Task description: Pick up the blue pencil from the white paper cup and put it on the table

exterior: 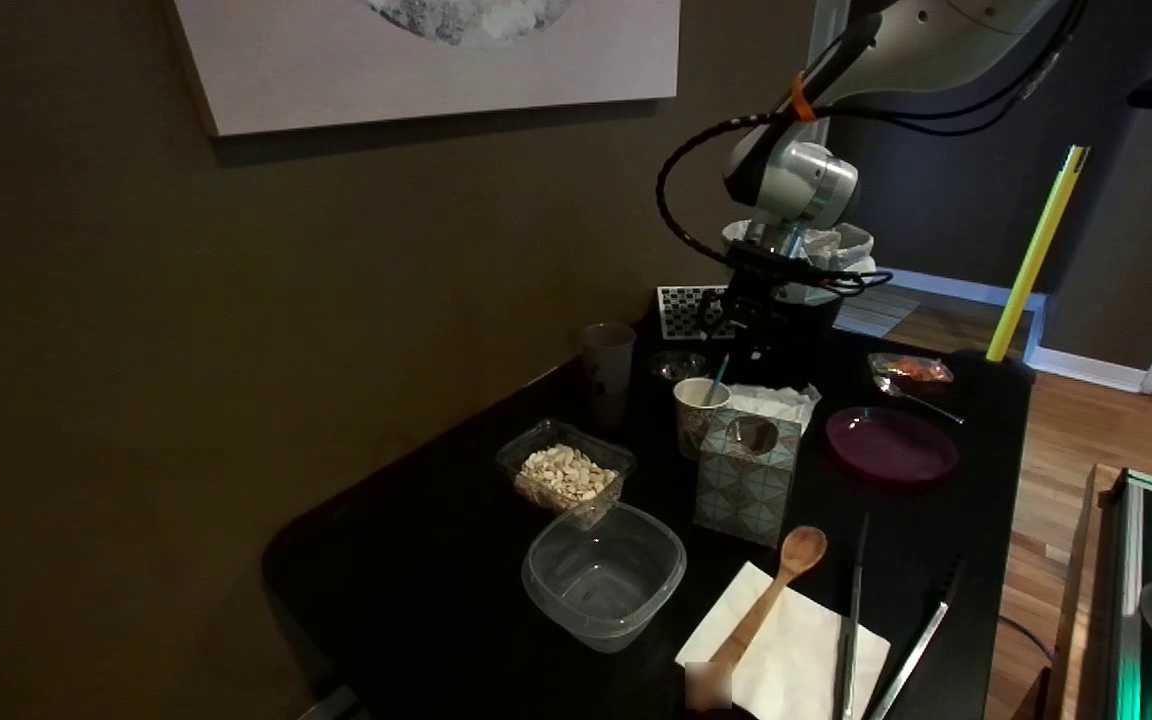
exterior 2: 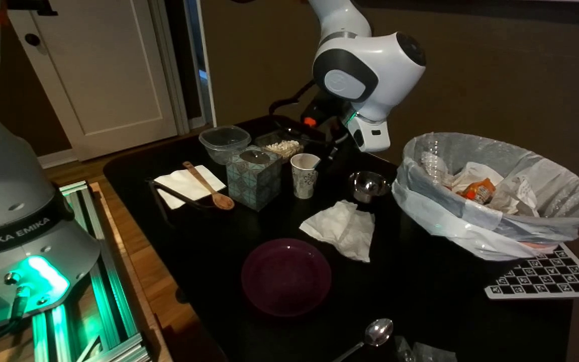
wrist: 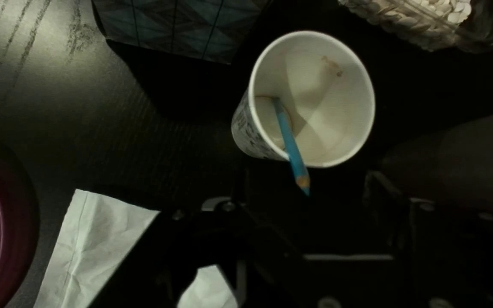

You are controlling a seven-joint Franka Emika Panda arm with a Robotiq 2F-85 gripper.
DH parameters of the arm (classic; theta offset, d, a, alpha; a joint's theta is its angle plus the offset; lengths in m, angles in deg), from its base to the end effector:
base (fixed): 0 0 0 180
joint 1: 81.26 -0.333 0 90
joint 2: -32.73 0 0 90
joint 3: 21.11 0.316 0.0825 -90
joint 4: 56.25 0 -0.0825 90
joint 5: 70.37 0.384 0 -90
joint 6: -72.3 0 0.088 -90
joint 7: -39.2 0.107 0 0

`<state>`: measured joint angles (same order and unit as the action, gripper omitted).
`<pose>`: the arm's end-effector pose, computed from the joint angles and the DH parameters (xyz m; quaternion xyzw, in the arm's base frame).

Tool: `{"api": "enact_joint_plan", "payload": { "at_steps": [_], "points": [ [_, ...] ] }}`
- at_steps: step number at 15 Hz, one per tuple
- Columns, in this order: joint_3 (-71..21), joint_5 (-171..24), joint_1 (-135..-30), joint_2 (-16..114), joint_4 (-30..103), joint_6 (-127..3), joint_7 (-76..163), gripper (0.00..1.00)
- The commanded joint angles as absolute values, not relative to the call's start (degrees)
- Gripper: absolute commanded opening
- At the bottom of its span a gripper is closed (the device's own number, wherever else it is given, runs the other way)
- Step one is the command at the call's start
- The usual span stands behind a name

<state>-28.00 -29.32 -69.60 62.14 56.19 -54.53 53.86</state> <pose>0.5693 -0.1671 0.1964 -0.8296 0.4988 0.1078 0.2266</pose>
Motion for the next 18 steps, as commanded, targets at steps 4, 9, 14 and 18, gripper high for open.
{"api": "enact_joint_plan", "payload": {
  "at_steps": [4, 9, 14, 18],
  "points": [
    [-28.36, -30.08, -69.86, 60.7, 57.64, -53.55, 54.85, 0.64],
    [-28.63, -30.99, -70.18, 59.44, 58.72, -53.6, 55.02, 0.6],
    [-28.8, -31.96, -70.4, 58.07, 60.11, -53.56, 55.0, 0.55],
    [-28.78, -32.9, -70.41, 57.59, 60.97, -53.6, 55.09, 0.48]
  ]
}}
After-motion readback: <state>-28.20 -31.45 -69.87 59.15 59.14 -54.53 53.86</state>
